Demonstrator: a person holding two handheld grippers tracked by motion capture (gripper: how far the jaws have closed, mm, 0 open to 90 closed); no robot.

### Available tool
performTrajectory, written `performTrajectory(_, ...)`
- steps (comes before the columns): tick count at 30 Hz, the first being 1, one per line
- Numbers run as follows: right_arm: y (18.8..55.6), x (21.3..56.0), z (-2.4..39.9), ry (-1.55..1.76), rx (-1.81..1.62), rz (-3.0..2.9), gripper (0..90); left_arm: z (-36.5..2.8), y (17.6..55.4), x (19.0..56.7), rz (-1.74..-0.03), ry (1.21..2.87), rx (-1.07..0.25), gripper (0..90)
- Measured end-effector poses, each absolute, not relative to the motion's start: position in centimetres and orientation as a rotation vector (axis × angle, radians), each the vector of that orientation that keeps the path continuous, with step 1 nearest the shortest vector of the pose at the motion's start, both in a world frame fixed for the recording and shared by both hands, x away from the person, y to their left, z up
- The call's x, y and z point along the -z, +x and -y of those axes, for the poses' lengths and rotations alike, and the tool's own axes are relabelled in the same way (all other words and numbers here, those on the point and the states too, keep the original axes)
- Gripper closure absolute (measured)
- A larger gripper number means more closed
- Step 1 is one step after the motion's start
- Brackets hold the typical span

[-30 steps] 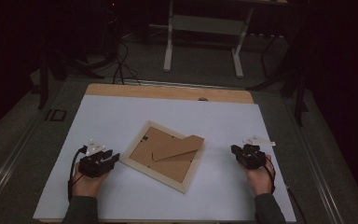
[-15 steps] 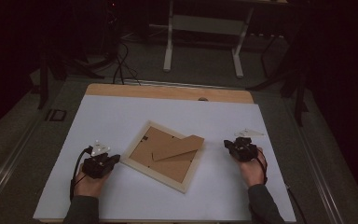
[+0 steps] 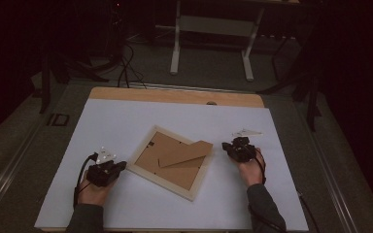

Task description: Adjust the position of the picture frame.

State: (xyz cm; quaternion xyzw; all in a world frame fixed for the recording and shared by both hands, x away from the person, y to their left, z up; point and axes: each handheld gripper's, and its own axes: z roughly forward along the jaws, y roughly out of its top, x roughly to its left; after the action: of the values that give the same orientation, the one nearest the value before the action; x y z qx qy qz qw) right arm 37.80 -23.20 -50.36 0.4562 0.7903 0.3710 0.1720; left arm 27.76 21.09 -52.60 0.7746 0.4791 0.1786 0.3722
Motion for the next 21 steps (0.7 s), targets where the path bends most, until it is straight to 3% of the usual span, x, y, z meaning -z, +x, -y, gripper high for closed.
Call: performTrajectory(21,40.0,51.9,20.5,1.328,-1.077,-2.329,89.8,-20.8,27.3,53.0,-1.201,2.044,-0.427,90.0)
